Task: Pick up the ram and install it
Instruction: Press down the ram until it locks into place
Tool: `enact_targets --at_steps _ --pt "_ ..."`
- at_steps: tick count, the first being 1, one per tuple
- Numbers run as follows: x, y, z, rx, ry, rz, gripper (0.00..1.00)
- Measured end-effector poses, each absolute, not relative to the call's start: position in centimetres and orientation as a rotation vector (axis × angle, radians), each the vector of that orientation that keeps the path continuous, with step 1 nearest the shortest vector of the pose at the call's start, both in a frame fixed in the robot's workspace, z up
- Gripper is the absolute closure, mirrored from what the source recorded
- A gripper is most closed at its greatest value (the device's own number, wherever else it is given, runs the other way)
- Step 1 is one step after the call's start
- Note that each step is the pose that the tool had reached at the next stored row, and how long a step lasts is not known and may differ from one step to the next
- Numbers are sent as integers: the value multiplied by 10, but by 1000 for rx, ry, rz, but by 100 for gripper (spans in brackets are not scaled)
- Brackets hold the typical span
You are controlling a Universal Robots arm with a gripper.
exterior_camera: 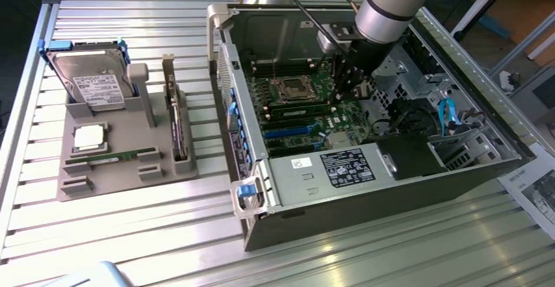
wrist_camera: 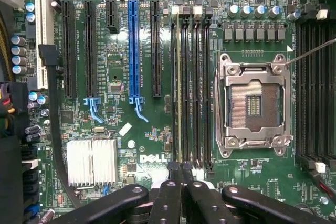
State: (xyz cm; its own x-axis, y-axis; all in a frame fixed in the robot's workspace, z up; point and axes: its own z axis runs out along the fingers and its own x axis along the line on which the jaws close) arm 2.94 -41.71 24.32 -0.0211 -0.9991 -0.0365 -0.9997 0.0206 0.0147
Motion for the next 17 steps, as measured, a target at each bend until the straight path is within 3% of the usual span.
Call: enact_targets --at_steps 17 --pt "30 -416 240 -2187 2233 56 90"
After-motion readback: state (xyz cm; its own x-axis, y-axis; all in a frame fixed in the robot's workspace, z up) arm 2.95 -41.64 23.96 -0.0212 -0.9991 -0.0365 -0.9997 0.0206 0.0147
